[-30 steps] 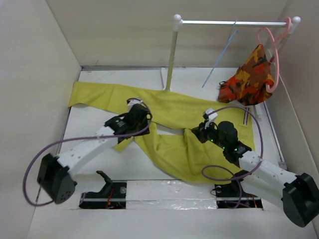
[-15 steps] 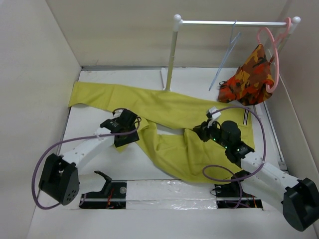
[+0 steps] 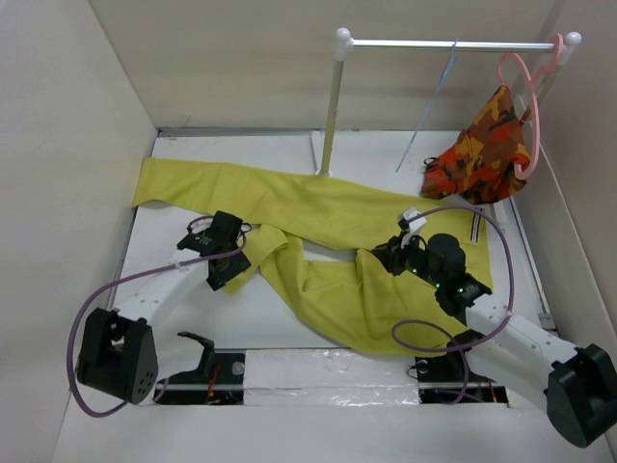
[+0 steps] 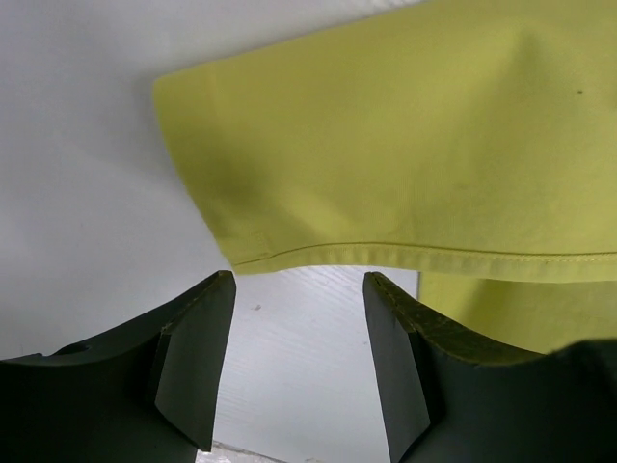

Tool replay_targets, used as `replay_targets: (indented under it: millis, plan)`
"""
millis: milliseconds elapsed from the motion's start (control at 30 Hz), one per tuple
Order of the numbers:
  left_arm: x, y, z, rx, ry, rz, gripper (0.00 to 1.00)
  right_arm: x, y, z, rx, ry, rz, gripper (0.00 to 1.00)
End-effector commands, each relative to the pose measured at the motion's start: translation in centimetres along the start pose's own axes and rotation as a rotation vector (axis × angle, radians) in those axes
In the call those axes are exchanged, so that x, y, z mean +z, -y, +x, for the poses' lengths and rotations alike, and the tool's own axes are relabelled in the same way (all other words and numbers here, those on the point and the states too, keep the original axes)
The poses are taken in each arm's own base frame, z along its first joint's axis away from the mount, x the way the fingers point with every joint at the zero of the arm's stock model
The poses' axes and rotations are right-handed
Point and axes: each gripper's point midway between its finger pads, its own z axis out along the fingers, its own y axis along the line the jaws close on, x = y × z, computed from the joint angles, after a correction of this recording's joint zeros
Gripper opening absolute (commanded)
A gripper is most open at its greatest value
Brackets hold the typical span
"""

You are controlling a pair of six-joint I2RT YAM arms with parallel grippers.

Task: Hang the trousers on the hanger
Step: Flatten out the trousers at the center of the board.

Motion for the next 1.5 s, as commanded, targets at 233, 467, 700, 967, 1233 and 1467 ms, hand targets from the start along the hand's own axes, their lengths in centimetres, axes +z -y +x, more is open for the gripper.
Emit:
replay_targets:
  millis: [233,467,700,967,1233,1467]
  plan:
    - [0.1,-1.9,0.8,-0.181,-0.054,-0.030,0.51,-0.2,0.5,-1.7,-0.020,0.050,0.018,0.25]
    - [3.9,-2.5,4.0,-0.195,-0.158,-0.045,0.48,0.3,0.7,-1.2,-0.014,0.032,0.021,0.25]
    - [4.2,-2.6,3.3,-0.215,-0.127,-0.012,0.49,0.8,0.4,-0.9,-0.017,0.007,-0.008,0.26]
    - [3.5,-1.6,-0.9,-0.163,-0.044,0.008,0.00,0.8,0.7,-0.8,-0.013,0.010,0.012,0.26]
    - [-11.9,1.9,-14.1,-0.177,0.429,0.248,0.00,0.5,0.7,-1.1,-0.013,0.010,0.021,0.26]
    - [-22.8,-2.0,-19.3,-0.259,0.769,0.248,0.00,-0.3,0.1,-2.9,-0.016,0.031,0.017,0.26]
